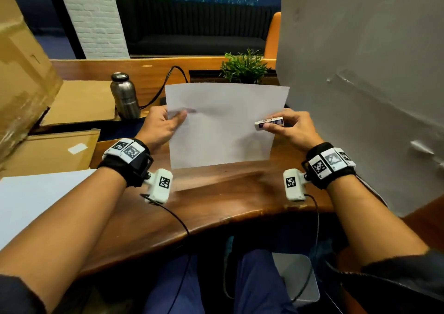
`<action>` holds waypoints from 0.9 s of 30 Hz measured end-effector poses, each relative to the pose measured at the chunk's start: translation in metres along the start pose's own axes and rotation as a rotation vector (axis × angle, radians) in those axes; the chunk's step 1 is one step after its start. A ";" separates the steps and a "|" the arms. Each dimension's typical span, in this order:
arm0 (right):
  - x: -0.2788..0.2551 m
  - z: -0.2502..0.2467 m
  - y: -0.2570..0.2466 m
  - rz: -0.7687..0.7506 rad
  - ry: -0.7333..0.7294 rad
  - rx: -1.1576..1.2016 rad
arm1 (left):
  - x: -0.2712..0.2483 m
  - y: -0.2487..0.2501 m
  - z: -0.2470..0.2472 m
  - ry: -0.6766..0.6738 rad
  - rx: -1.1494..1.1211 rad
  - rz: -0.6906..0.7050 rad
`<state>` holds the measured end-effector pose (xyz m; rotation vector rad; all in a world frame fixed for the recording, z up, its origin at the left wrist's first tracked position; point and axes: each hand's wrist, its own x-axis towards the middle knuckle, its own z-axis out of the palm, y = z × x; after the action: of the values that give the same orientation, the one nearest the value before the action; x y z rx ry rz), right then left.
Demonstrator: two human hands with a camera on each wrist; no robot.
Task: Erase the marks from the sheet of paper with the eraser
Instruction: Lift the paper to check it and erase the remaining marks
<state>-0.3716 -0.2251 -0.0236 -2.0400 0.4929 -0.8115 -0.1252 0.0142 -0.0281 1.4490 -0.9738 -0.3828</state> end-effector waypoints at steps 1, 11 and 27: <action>0.000 0.002 0.000 0.015 0.001 0.030 | 0.000 -0.002 -0.002 0.033 0.004 -0.017; -0.010 0.011 0.003 0.182 0.052 0.263 | -0.002 -0.016 -0.005 0.158 -0.150 -0.238; -0.023 0.046 0.004 0.248 -0.088 0.278 | -0.042 -0.048 -0.013 0.205 -0.177 -0.380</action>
<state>-0.3557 -0.1864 -0.0544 -1.7107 0.5392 -0.6016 -0.1243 0.0472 -0.0843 1.4758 -0.4853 -0.5703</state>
